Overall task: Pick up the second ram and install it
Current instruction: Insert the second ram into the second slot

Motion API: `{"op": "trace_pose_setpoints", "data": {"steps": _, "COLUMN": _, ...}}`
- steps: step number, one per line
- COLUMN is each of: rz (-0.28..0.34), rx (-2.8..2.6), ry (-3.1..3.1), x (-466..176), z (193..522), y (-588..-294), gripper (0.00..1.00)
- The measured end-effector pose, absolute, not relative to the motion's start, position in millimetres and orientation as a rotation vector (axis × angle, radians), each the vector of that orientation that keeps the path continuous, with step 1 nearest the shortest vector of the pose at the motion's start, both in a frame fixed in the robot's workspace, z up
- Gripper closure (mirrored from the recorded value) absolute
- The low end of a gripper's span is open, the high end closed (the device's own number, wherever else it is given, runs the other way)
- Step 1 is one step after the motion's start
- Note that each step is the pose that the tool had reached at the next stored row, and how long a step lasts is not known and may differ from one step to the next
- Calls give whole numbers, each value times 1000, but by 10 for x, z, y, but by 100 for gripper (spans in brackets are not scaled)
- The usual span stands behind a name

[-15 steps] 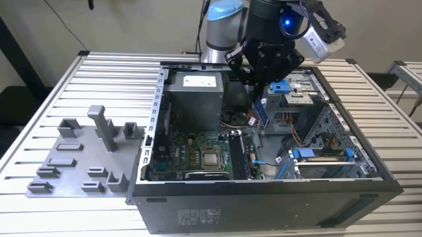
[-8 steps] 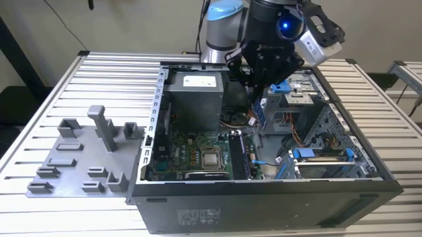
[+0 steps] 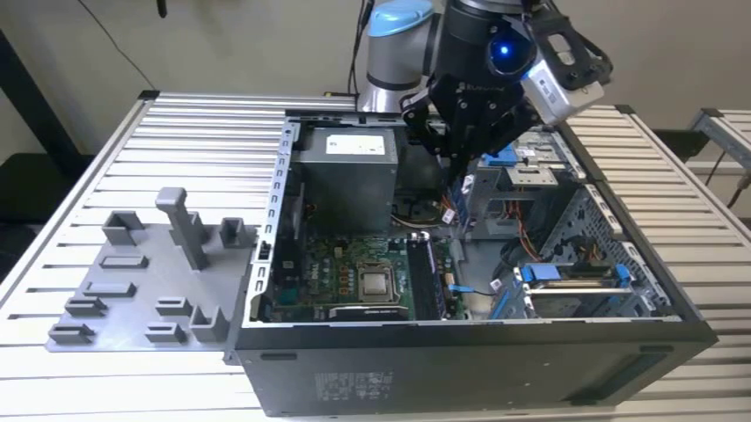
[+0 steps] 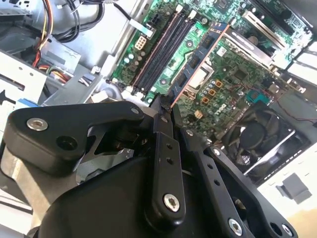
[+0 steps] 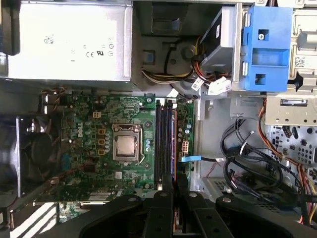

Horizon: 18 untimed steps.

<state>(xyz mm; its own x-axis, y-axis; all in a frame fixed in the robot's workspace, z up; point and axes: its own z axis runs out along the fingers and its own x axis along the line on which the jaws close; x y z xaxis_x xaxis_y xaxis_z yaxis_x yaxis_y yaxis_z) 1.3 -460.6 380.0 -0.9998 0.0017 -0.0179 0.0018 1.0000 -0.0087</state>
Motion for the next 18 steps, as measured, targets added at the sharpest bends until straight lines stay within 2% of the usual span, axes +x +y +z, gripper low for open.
{"op": "trace_pose_setpoints", "data": {"steps": 18, "rz": -19, "rx": 119, "ry": 3121, "x": 45, "z": 3660, "y": -4607, "gripper": 86}}
